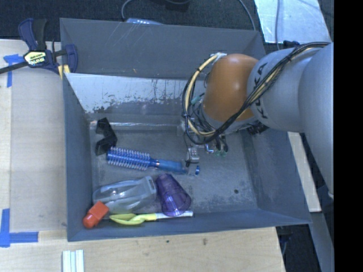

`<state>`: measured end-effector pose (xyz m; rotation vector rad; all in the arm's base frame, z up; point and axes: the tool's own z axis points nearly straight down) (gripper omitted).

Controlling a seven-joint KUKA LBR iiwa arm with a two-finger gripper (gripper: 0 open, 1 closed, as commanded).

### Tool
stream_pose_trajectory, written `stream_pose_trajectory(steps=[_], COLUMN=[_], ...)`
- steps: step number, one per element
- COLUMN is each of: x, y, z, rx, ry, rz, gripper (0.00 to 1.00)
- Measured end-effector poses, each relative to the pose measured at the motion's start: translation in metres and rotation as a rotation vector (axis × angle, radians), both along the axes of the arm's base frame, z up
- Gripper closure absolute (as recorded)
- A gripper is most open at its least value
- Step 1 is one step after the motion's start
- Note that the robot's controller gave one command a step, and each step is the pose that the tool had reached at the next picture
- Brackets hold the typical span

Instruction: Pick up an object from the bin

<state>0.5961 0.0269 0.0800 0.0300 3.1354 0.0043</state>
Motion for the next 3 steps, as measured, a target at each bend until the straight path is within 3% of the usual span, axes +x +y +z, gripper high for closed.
stream_pose_trajectory(steps=[1,2,3], x=[-0.002,0.009,0.009], y=[0.003,0.038,0.06], z=[-0.021,-0.013,-0.01], rx=[-0.004,-0.006,-0.01], ry=[0.004,-0.006,-0.003], rz=[-0.046,-0.012,0.029], gripper=[0.0,0.0,0.0])
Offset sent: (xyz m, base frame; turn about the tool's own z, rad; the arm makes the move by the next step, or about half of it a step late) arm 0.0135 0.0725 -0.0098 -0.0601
